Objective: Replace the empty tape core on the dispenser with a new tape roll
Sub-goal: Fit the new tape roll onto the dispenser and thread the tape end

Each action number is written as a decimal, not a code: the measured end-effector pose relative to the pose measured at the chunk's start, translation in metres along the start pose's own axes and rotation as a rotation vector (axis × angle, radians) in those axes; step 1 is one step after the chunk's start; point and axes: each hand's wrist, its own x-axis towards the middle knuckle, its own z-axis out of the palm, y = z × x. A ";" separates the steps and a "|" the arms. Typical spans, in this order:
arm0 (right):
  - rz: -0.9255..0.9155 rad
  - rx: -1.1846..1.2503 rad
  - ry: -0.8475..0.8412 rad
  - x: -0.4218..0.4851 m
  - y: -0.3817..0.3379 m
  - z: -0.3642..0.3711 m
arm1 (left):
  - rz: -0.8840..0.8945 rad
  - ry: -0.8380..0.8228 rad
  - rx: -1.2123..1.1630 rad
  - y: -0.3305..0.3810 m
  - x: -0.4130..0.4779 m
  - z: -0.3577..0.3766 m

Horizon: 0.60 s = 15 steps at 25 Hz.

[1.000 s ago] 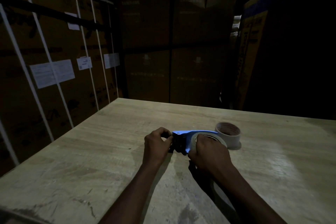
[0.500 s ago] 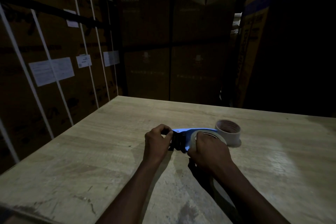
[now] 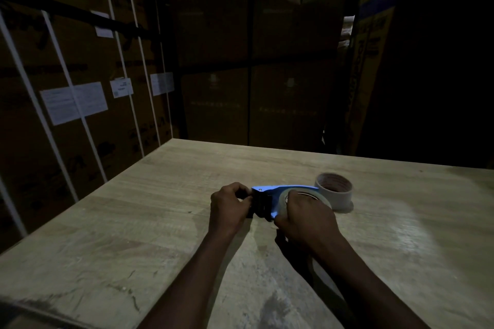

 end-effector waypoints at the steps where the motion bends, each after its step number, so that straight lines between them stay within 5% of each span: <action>1: -0.003 -0.005 0.003 0.000 0.000 0.000 | -0.002 -0.001 0.009 0.000 0.000 0.000; 15: -0.003 0.005 -0.001 -0.001 -0.001 -0.001 | -0.036 -0.084 0.168 0.005 -0.005 -0.001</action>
